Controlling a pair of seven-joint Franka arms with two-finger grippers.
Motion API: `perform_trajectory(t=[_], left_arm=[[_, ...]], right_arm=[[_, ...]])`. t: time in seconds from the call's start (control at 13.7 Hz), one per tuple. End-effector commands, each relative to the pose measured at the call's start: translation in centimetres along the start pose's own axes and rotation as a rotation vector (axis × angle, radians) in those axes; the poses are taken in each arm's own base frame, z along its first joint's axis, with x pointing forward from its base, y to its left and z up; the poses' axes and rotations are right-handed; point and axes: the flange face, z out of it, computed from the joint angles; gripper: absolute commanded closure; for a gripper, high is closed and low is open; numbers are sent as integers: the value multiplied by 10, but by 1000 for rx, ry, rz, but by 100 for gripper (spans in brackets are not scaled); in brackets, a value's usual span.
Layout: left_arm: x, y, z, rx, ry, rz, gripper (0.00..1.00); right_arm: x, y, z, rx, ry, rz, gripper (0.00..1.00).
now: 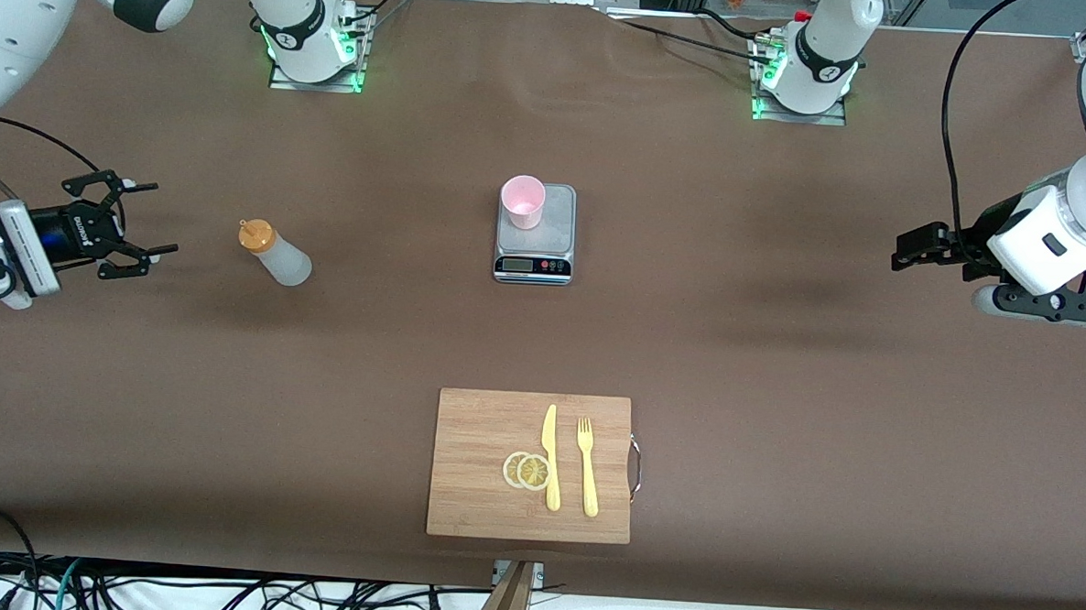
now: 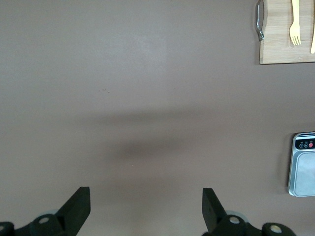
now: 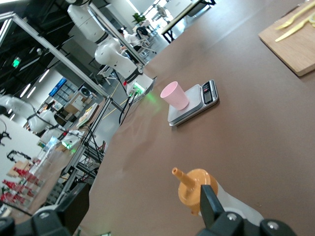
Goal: Add sauce to pink cup with both arms
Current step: 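Open the right gripper and pull it away from the bottle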
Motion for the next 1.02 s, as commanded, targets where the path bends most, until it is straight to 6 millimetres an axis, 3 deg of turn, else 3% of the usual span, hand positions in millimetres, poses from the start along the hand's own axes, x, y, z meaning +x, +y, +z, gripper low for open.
perform_trajectory(t=[0.0, 0.44, 0.66, 0.95], left_arm=[[1, 0, -7, -1, 0, 11, 0], [1, 0, -7, -1, 0, 11, 0], [1, 0, -7, -1, 0, 11, 0], [1, 0, -7, -1, 0, 11, 0]], right_arm=[[45, -27, -8, -87, -11, 125, 0], [109, -80, 14, -391, -239, 368, 0], [126, -106, 8, -583, -319, 502, 0], [148, -143, 17, -793, -350, 738, 0]])
